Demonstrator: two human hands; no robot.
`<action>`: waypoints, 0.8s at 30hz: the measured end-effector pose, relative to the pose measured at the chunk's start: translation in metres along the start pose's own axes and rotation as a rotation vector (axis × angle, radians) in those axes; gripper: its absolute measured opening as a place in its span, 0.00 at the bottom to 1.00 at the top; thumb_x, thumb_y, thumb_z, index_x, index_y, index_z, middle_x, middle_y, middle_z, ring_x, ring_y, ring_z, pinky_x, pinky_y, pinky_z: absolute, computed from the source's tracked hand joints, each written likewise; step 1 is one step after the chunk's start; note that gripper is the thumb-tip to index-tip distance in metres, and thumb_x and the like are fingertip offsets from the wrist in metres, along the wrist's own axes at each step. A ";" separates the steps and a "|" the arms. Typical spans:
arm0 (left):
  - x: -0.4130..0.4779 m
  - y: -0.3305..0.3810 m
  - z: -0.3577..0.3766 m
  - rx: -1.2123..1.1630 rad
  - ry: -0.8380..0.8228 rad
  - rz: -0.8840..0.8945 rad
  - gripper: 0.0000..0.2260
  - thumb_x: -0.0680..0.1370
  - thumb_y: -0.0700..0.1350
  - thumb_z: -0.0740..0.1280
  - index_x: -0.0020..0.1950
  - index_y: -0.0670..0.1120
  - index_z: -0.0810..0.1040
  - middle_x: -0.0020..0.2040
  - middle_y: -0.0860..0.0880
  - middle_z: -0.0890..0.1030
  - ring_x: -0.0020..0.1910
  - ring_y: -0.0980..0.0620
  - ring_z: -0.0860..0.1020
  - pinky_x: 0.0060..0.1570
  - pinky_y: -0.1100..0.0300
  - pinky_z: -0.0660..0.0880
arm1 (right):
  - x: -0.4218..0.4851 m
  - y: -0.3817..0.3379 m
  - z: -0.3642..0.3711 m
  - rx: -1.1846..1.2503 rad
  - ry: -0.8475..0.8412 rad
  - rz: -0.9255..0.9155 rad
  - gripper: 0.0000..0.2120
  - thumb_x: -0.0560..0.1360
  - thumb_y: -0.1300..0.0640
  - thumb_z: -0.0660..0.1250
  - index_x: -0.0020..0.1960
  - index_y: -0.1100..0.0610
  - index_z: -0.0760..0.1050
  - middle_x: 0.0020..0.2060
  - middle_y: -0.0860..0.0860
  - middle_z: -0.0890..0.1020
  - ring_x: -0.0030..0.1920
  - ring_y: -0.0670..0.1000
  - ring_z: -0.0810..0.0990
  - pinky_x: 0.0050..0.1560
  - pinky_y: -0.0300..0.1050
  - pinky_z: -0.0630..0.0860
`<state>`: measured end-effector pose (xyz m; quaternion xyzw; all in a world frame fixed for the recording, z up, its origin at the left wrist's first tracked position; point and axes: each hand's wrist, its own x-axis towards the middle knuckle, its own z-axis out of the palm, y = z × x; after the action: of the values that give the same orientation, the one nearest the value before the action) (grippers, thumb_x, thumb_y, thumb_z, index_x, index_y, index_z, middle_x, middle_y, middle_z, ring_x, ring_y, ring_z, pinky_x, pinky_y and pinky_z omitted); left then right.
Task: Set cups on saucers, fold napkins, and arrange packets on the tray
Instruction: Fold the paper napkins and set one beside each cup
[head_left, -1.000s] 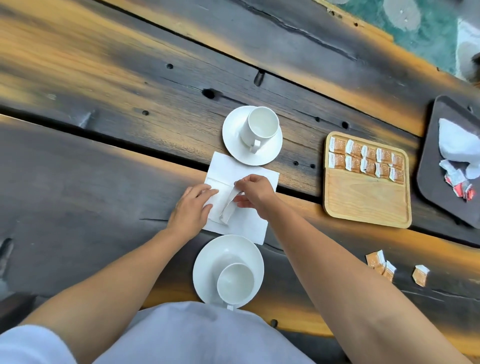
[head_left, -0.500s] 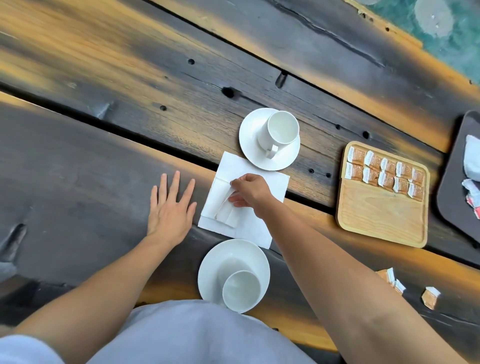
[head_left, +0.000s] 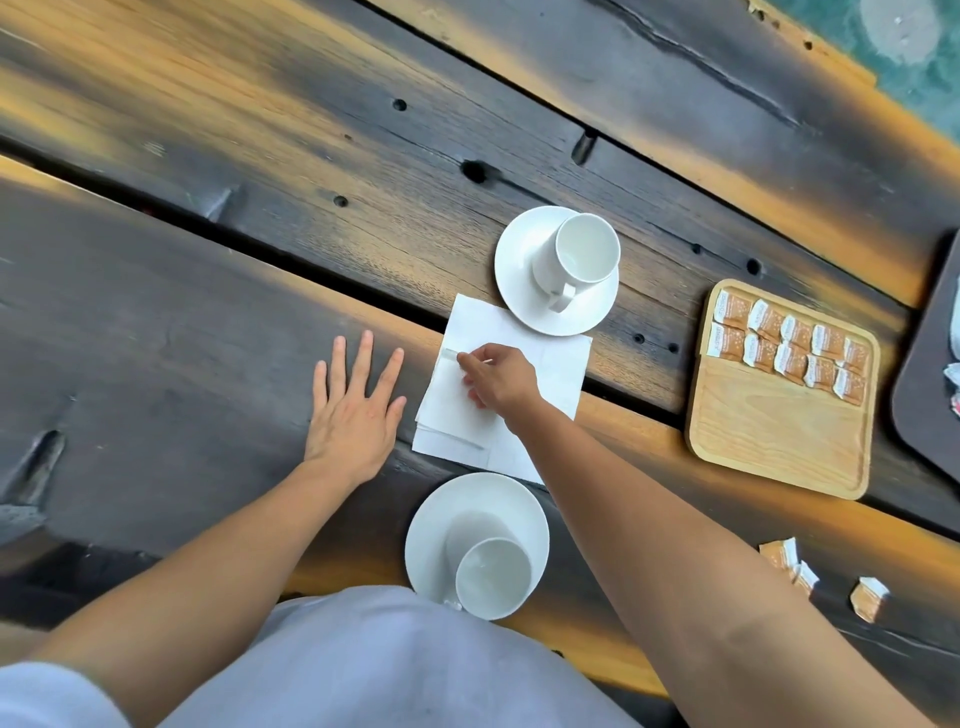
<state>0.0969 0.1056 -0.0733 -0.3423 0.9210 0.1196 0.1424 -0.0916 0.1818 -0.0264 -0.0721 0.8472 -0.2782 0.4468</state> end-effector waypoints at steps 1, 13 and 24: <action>0.000 0.001 -0.002 -0.003 -0.012 -0.005 0.27 0.82 0.57 0.44 0.81 0.53 0.45 0.81 0.42 0.44 0.79 0.36 0.42 0.76 0.40 0.48 | 0.000 0.001 0.001 -0.043 0.002 -0.026 0.09 0.76 0.52 0.68 0.38 0.52 0.77 0.39 0.55 0.85 0.39 0.55 0.80 0.50 0.52 0.80; 0.042 0.055 -0.043 -0.310 0.052 0.053 0.18 0.77 0.48 0.69 0.67 0.49 0.75 0.62 0.44 0.72 0.59 0.42 0.67 0.55 0.48 0.67 | -0.013 0.026 -0.031 -0.128 0.228 -0.023 0.14 0.74 0.61 0.68 0.59 0.54 0.79 0.49 0.55 0.79 0.49 0.53 0.78 0.47 0.38 0.69; 0.053 0.060 -0.045 -0.429 -0.002 0.023 0.10 0.75 0.43 0.71 0.55 0.48 0.77 0.54 0.48 0.72 0.58 0.45 0.69 0.58 0.52 0.68 | -0.020 0.048 -0.022 -0.119 0.208 -0.025 0.16 0.72 0.56 0.71 0.58 0.52 0.73 0.51 0.52 0.72 0.48 0.53 0.74 0.50 0.46 0.72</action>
<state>0.0108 0.1037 -0.0421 -0.3542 0.8781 0.3150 0.0658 -0.0915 0.2381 -0.0280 -0.0800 0.9031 -0.2389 0.3478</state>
